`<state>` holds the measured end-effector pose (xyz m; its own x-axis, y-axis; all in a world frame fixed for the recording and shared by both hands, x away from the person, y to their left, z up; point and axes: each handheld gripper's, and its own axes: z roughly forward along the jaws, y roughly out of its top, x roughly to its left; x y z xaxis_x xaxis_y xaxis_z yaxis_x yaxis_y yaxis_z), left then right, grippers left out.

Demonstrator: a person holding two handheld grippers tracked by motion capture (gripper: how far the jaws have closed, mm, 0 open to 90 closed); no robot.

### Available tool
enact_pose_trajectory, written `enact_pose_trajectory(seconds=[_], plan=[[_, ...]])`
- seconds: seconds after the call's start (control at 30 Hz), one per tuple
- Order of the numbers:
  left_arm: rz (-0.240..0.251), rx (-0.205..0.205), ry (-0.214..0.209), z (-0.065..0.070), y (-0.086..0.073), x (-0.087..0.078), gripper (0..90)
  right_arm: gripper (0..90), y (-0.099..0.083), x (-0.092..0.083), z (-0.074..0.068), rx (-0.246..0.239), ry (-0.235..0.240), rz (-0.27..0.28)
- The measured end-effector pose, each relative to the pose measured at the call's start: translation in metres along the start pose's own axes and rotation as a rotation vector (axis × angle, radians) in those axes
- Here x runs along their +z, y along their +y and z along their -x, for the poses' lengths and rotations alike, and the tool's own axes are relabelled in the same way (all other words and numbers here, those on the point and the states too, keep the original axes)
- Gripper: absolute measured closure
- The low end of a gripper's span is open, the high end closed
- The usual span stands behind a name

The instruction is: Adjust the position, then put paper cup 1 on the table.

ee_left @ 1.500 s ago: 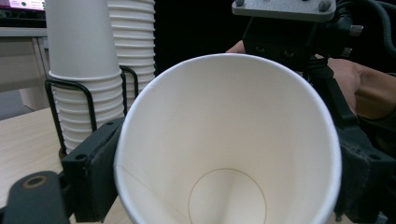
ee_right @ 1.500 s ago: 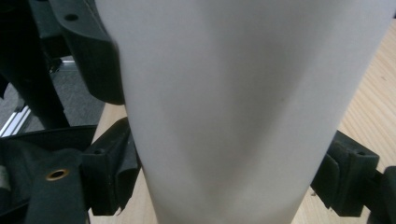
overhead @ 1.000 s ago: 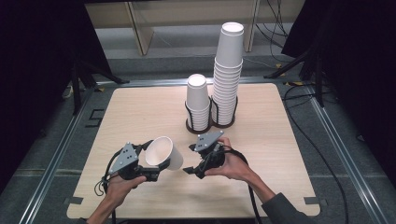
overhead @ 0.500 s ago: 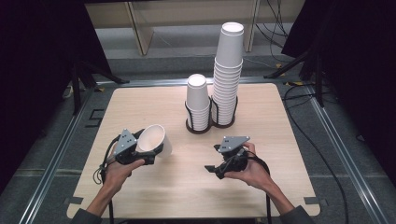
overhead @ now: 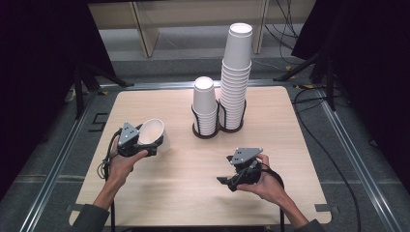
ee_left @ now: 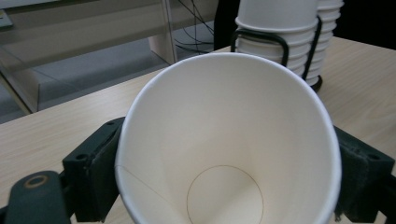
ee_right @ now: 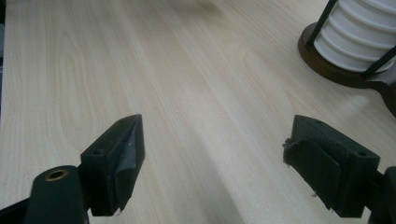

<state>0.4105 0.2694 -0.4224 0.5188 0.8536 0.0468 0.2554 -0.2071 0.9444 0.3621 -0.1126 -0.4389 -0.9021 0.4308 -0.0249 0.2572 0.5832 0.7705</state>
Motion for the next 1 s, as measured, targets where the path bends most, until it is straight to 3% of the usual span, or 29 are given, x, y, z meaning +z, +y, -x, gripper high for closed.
enact_pose_trajectory(seconds=[0.1,0.13,0.27,0.63,0.67,0.7,0.77,1.0], plan=[[0.0,-0.012,0.011,-0.004,0.0,0.003,12.5,19.4,-0.001,-0.002,-0.001,-0.004,-0.006,0.0],[-0.004,-0.007,0.013,-0.005,0.001,0.004,12.4,19.4,-0.002,-0.003,-0.002,0.015,-0.003,-0.008],[-0.005,-0.01,0.02,-0.009,0.004,0.01,12.5,19.4,-0.004,-0.003,-0.001,-0.001,-0.006,-0.012],[-0.03,-0.04,0.056,-0.025,0.002,0.039,12.2,19.4,-0.007,0.0,-0.005,0.008,-0.013,-0.039],[-0.031,-0.045,0.058,-0.028,0.002,0.042,12.1,19.4,-0.007,0.001,-0.002,-0.033,-0.02,-0.035],[-0.03,-0.046,0.064,-0.03,0.002,0.043,12.1,19.4,-0.007,0.001,-0.004,-0.007,-0.012,-0.047],[-0.025,-0.047,0.069,-0.032,0.002,0.046,12.1,19.5,-0.008,0.002,-0.003,-0.012,-0.015,-0.05],[-0.086,-0.005,0.112,-0.041,0.003,0.063,12.0,19.6,-0.009,0.005,-0.005,-0.009,0.001,-0.06]])
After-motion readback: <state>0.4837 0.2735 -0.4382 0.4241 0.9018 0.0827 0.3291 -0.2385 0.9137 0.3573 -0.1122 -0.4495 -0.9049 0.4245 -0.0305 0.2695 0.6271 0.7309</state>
